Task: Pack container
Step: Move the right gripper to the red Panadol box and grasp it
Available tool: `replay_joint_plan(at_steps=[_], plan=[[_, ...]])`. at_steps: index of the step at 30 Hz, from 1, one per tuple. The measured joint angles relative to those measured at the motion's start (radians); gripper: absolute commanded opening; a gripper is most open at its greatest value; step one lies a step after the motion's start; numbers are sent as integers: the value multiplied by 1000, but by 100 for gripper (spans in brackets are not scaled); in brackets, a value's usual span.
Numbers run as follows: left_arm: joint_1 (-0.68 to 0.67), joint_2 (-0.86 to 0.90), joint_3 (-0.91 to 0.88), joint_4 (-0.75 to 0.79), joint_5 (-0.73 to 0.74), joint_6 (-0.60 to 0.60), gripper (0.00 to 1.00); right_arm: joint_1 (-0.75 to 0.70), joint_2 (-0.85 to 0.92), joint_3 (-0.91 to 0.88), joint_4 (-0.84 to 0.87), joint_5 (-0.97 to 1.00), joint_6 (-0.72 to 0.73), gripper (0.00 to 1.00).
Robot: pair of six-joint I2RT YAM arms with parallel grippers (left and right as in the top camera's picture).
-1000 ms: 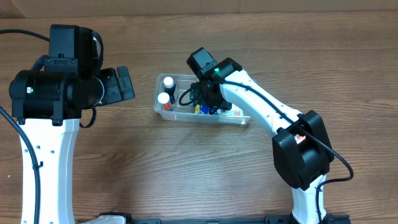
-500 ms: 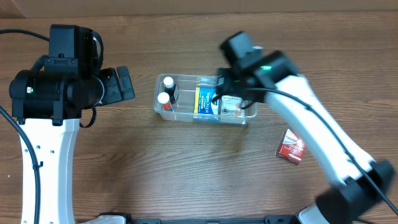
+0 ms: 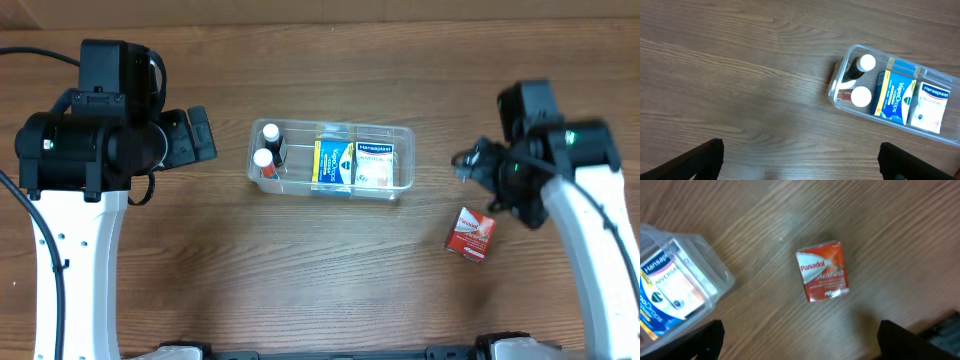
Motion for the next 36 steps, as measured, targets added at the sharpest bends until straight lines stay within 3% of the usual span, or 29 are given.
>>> replay_joint_plan(at_steps=[4,10,21,27,29,36], plan=[[0,0,0,-1,0,0,100,-9,-97,-204,150,-34,-37,100],[0,0,0,-1,0,0,100,-99,-5,-417,337,-87,-92,100],[0,0,0,0,0,0,100,-132,193,-432,428,-94,-227,100],[0,0,0,0,0,0,100,-132,206,-523,526,-93,-236,100],[0,0,0,0,0,0,100,-132,207,-541,549,-93,-237,97],[0,0,0,0,0,0,100,-132,208,-551,595,-98,-242,72]])
